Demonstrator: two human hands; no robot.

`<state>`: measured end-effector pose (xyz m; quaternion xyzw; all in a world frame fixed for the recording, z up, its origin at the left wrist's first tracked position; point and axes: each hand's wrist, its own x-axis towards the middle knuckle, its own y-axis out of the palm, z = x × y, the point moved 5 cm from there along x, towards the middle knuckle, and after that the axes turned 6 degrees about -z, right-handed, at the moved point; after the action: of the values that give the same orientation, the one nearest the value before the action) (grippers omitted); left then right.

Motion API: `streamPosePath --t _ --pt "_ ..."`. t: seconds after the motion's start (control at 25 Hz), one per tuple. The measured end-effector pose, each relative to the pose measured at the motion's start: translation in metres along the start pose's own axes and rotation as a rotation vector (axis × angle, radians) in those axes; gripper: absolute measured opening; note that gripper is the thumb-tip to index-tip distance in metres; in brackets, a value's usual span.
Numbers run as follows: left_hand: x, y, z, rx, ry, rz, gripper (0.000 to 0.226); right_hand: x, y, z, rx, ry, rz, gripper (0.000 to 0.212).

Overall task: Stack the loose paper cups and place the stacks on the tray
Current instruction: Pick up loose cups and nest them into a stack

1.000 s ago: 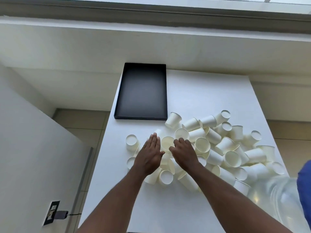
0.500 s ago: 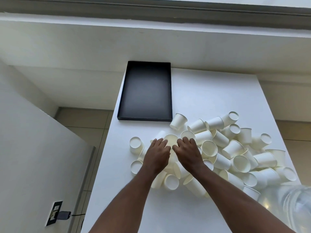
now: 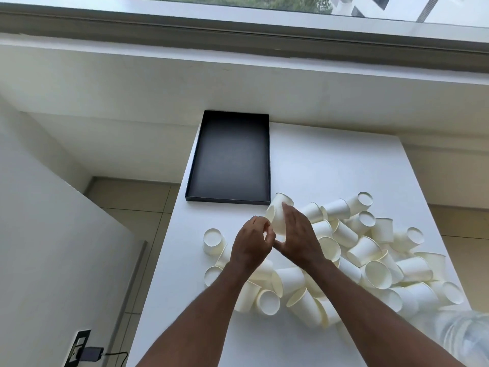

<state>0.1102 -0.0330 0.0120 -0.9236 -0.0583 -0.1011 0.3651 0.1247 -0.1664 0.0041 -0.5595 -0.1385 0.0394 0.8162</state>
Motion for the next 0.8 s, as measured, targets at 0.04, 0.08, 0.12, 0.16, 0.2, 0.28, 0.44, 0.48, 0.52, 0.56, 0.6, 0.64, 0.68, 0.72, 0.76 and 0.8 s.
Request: streamPosePath --t 0.04,0.08,0.12,0.16,0.2,0.28,0.44,0.48,0.52,0.56,0.6,0.64,0.68,0.72,0.76,0.8 --pt "0.001 0.001 -0.001 -0.05 -0.006 -0.005 0.008 0.006 -0.001 -0.001 0.02 0.042 -0.004 0.08" --pt "0.002 0.001 -0.003 -0.091 -0.024 -0.021 0.01 0.013 -0.004 -0.001 0.016 0.075 -0.016 0.076" --pt "0.003 0.001 -0.001 -0.124 -0.08 -0.058 0.015 0.018 -0.006 -0.003 -0.008 0.077 -0.054 0.072" --pt "0.002 0.0 0.003 -0.138 -0.18 -0.116 0.023 0.022 -0.008 -0.006 -0.037 0.068 -0.088 0.069" --pt "0.0 0.0 0.01 -0.122 -0.32 -0.166 0.031 0.025 -0.01 -0.01 -0.055 0.054 -0.118 0.067" --pt "-0.008 0.003 0.028 -0.013 -0.66 -0.113 0.042 0.028 -0.013 -0.019 -0.093 0.02 -0.158 0.065" --pt "-0.01 0.02 0.045 0.123 -0.896 0.124 0.05 0.027 -0.017 -0.033 -0.166 -0.047 -0.184 0.067" --pt "-0.007 0.024 0.046 0.143 -0.908 0.142 0.053 0.026 -0.017 -0.036 -0.174 -0.054 -0.178 0.067" --pt "-0.004 0.029 0.046 0.16 -0.919 0.15 0.054 0.025 -0.017 -0.039 -0.182 -0.058 -0.173 0.067" --pt "-0.001 0.033 0.046 0.165 -0.926 0.148 0.052 0.023 -0.018 -0.042 -0.189 -0.057 -0.165 0.068" --pt "0.002 0.036 0.046 0.159 -0.936 0.133 0.047 0.022 -0.017 -0.045 -0.195 -0.056 -0.162 0.068" --pt "0.004 0.038 0.046 0.14 -0.948 0.104 0.042 0.02 -0.017 -0.047 -0.196 -0.052 -0.155 0.068" --pt "0.007 0.039 0.046 0.114 -0.959 0.068 0.038 0.019 -0.016 -0.05 -0.197 -0.05 -0.146 0.067" --pt "0.009 0.038 0.046 0.086 -0.963 0.032 0.037 0.019 -0.016 -0.051 -0.199 -0.05 -0.131 0.067" --pt "0.01 0.038 0.046 0.057 -0.959 0.0 0.038 0.019 -0.016 -0.052 -0.208 -0.057 -0.118 0.066" --pt "0.012 0.037 0.045 0.035 -0.941 -0.032 0.042 0.02 -0.015 -0.054 -0.222 -0.065 -0.101 0.066"
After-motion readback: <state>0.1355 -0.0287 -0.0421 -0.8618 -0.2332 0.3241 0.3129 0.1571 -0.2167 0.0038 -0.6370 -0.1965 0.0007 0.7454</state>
